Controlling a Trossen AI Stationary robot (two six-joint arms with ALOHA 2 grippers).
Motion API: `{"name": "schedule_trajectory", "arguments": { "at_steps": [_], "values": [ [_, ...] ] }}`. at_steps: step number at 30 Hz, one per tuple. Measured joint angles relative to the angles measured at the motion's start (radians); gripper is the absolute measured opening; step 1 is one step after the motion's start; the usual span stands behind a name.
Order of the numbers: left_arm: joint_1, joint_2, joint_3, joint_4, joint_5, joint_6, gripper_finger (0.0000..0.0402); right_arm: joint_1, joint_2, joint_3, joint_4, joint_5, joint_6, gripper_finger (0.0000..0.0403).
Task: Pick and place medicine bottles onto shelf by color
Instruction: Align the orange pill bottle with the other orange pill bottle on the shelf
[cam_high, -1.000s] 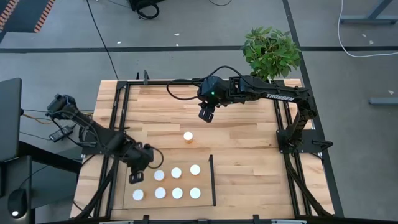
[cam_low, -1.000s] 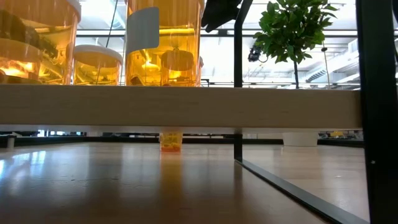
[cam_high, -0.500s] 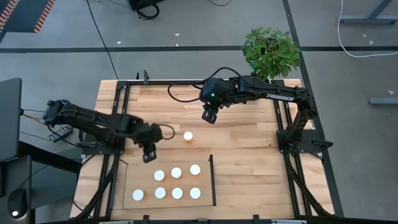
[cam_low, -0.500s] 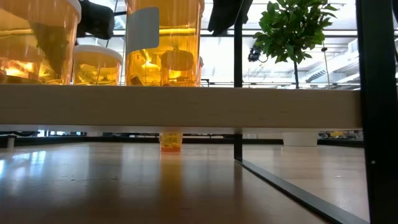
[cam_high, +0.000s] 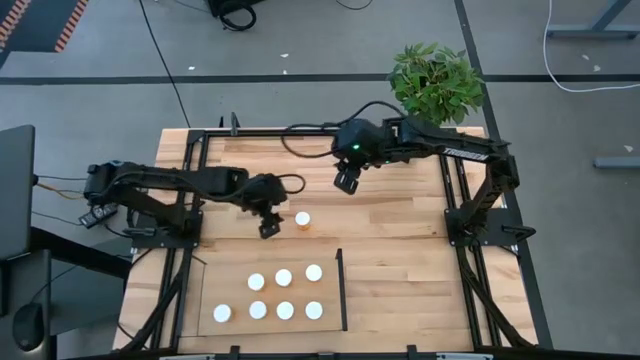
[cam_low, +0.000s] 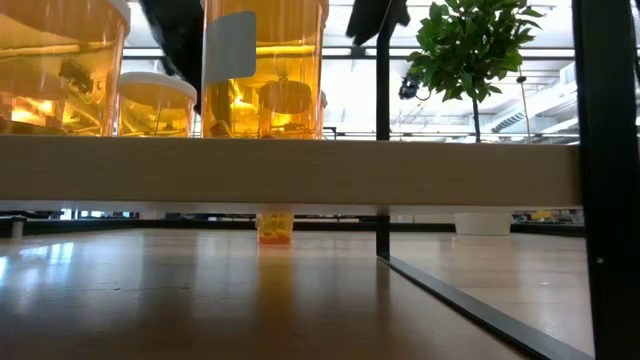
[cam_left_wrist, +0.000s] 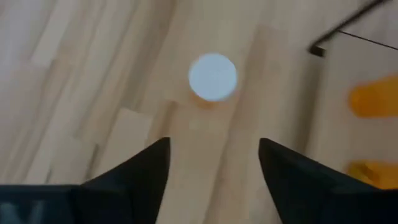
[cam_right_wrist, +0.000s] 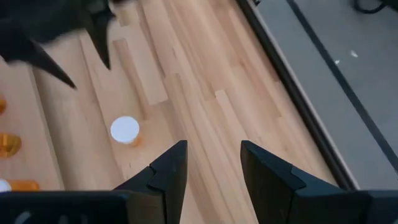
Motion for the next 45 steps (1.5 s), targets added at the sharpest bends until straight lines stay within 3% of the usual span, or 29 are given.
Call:
{"name": "schedule_trajectory", "arguments": {
  "at_steps": [7,20,32,45],
  "values": [
    [0.047,0.135,0.043,0.116,-0.024,0.052,0.0302,0.0,-0.099,0.0,-0.014,0.068,0.021,0.0156],
    [0.058,0.31,0.144,0.168,-0.014,0.131,0.0355,-0.003,-0.183,0.0,-0.095,0.144,0.065,0.0156],
    [0.041,0.491,0.315,-0.035,-0.015,0.212,0.0378,-0.002,-0.184,0.0,-0.139,0.146,0.08,0.0156],
    [0.053,0.499,0.468,-0.174,-0.015,0.212,0.0378,-0.002,-0.184,0.0,-0.16,0.145,0.088,0.0157]
  ]
}}
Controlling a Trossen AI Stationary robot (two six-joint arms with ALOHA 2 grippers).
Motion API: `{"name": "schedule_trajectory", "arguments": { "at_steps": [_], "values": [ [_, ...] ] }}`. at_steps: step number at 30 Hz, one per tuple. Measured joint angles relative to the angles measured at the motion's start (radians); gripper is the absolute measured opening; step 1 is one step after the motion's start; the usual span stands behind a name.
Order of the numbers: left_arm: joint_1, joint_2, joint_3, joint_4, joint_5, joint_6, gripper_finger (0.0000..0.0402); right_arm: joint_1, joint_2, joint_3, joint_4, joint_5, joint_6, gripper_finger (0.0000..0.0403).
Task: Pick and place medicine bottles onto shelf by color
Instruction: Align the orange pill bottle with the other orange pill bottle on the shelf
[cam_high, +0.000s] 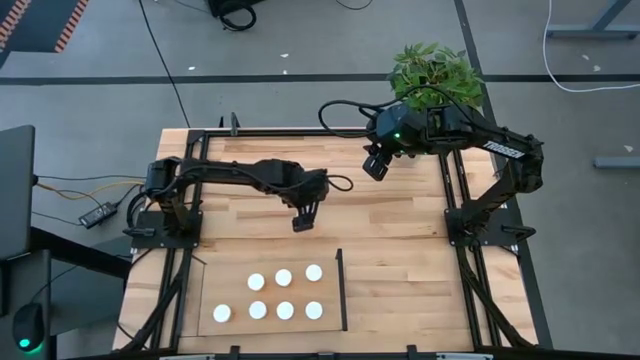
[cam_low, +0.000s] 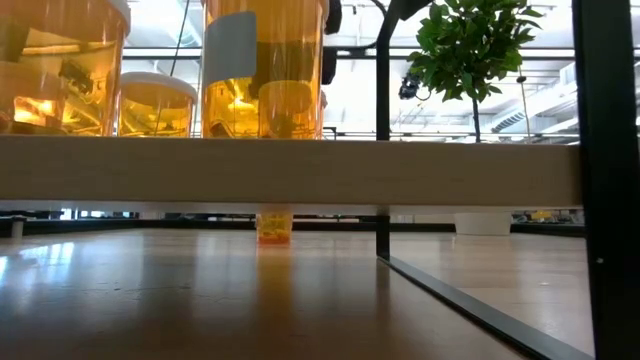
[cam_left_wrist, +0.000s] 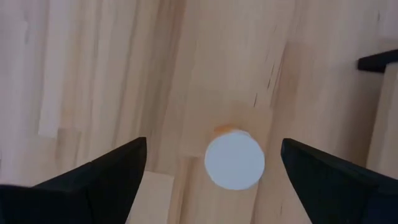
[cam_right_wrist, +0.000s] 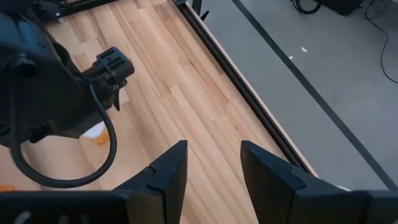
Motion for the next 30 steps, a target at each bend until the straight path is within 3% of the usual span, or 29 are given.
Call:
{"name": "schedule_trajectory", "arguments": {
  "at_steps": [6,23,30],
  "values": [
    [0.017,-0.001,0.034,-0.082,0.038,-0.023,0.0378,0.0,0.0,0.0,-0.023,0.0,0.007,0.0157],
    [-0.001,0.01,0.0,-0.072,0.077,-0.063,0.0382,0.0,0.0,0.0,-0.046,0.0,-0.069,0.0157],
    [-0.006,0.047,-0.002,-0.08,0.139,-0.062,0.0382,0.0,0.0,0.0,-0.046,0.0,-0.072,0.0157]
  ]
}}
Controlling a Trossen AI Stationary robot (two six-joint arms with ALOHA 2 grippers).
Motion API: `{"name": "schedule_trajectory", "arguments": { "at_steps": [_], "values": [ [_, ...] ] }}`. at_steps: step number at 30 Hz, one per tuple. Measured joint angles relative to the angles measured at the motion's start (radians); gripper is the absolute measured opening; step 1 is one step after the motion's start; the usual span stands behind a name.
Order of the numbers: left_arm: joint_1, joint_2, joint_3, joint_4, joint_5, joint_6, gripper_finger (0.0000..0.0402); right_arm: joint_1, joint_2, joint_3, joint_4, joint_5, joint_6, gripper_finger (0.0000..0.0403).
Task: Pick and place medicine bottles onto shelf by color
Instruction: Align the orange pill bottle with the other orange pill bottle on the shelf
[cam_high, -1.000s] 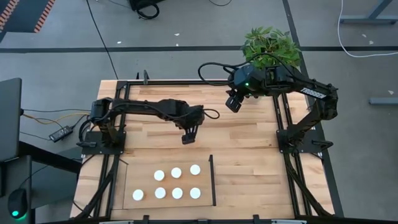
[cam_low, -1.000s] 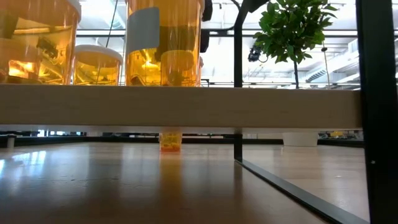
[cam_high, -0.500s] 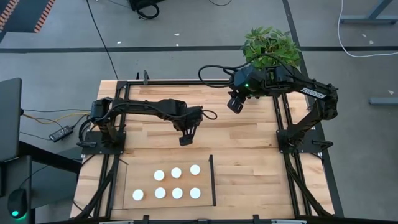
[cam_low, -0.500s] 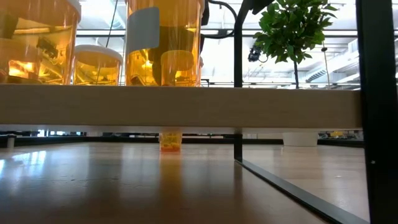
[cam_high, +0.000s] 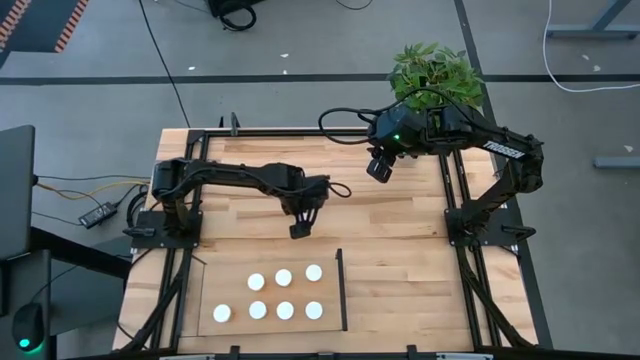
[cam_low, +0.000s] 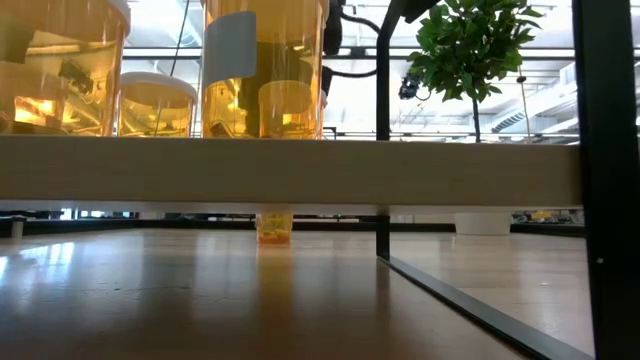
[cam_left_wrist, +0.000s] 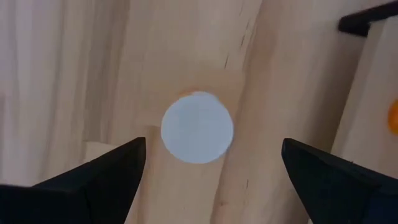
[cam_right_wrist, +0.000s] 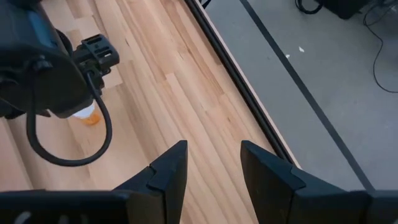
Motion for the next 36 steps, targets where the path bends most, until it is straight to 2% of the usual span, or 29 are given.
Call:
{"name": "schedule_trajectory", "arguments": {
  "at_steps": [6,29,36],
  "values": [
    [-0.003,0.02,0.002,0.034,-0.042,0.009,0.0382,0.0,0.0,0.0,0.0,0.0,0.0,0.0157],
    [-0.008,0.044,0.001,0.056,-0.099,0.119,0.0382,0.0,0.0,0.0,0.005,0.0,0.027,0.0157],
    [-0.008,0.044,0.001,0.061,-0.106,0.155,0.0367,0.0,0.0,0.0,0.013,0.0,0.032,0.0157]
  ]
}}
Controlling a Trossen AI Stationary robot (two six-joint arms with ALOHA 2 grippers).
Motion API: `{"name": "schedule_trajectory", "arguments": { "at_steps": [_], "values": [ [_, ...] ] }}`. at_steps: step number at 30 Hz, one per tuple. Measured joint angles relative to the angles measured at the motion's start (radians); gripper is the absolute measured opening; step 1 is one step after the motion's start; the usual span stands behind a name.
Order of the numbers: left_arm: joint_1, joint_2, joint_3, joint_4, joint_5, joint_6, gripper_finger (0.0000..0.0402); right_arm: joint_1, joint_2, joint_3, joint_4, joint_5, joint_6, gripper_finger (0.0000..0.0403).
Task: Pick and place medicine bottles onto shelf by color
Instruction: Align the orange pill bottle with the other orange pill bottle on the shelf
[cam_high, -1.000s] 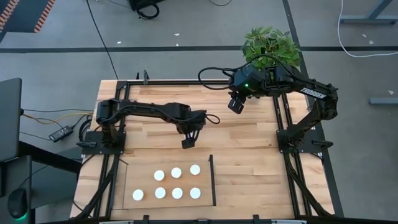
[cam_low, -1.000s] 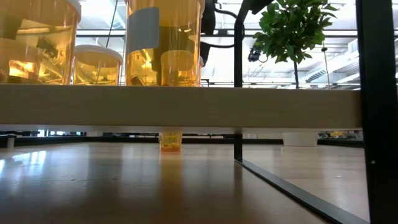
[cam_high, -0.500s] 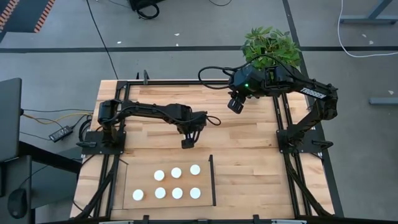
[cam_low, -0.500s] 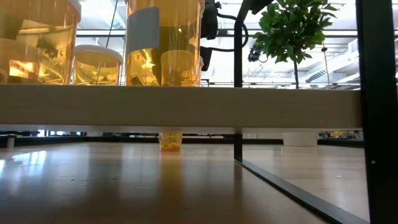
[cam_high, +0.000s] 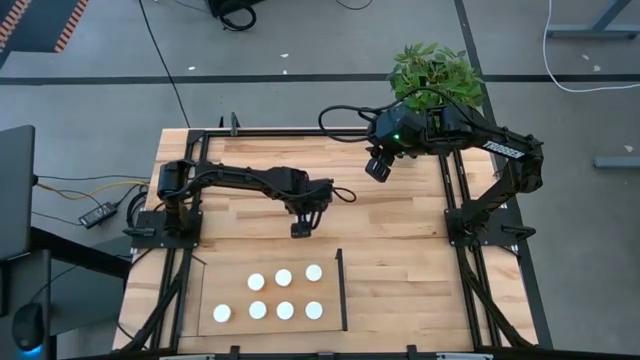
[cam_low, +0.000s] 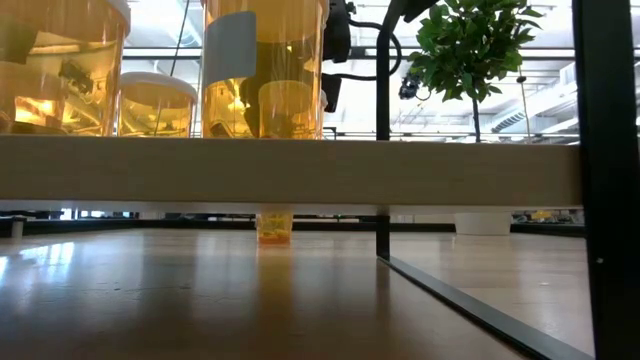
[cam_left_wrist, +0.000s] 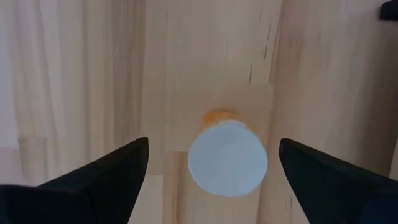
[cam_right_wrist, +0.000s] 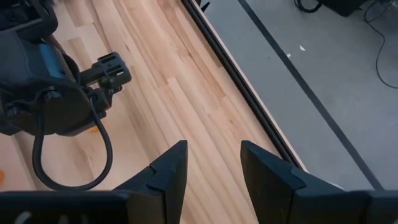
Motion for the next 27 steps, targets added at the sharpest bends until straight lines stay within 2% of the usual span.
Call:
{"name": "schedule_trajectory", "arguments": {
  "at_steps": [14,27],
  "values": [
    [0.0,0.001,0.0,-0.002,0.054,0.005,0.0357,0.0,0.0,0.0,0.0,0.0,0.014,0.0157],
    [-0.001,0.048,0.0,0.002,0.054,-0.001,0.0357,0.0,0.0,0.0,0.003,0.0,0.016,0.0157]
  ]
}}
